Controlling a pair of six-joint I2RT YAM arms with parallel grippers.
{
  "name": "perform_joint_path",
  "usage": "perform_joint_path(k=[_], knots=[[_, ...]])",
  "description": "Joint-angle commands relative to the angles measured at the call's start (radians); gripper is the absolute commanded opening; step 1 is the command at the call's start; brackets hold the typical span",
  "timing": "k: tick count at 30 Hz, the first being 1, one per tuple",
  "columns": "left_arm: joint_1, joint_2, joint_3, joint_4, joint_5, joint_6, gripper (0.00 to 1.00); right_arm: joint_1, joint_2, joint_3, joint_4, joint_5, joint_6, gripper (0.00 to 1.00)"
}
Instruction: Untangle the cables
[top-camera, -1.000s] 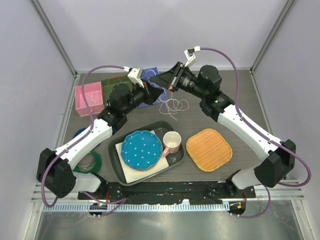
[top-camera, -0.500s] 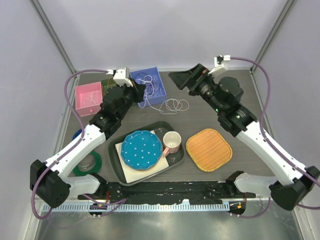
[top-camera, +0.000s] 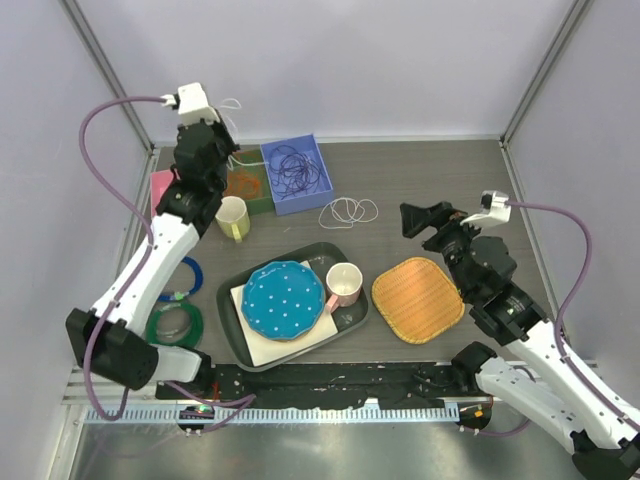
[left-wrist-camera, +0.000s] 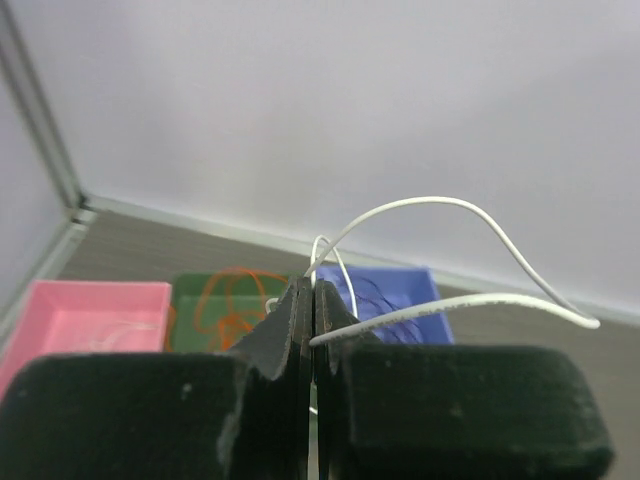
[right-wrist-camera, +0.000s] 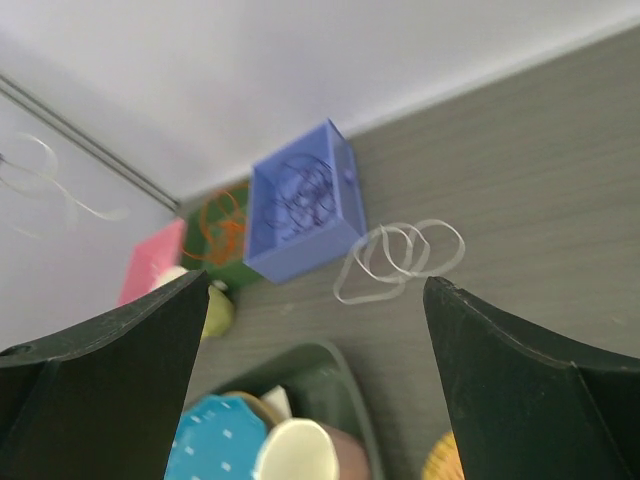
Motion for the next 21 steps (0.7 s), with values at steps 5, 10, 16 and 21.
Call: perform_joint_path(k=[5, 10, 16, 21], knots=[[0.136, 0.234, 0.17, 0.021, -0.201, 0.171, 0.0, 0.003, -0.093, -0.142, -0.144, 0.03, -0.081, 0.94], [0.204, 0.317, 0.136, 0.101, -0.275, 0.198, 0.0, 0.003, -0.148, -0.171, -0.152, 0.089, -0.093, 0.95], [0.271, 0.395, 0.137, 0.124, -0.27, 0.194, 0.0, 0.003, -0.199, -0.184, -0.16, 0.099, -0.113, 0.94], [0.337, 0.434, 0.151, 0.125, -0.273, 0.194, 0.0, 0.004, -0.221, -0.19, -0.17, 0.169, -0.124, 0.95]])
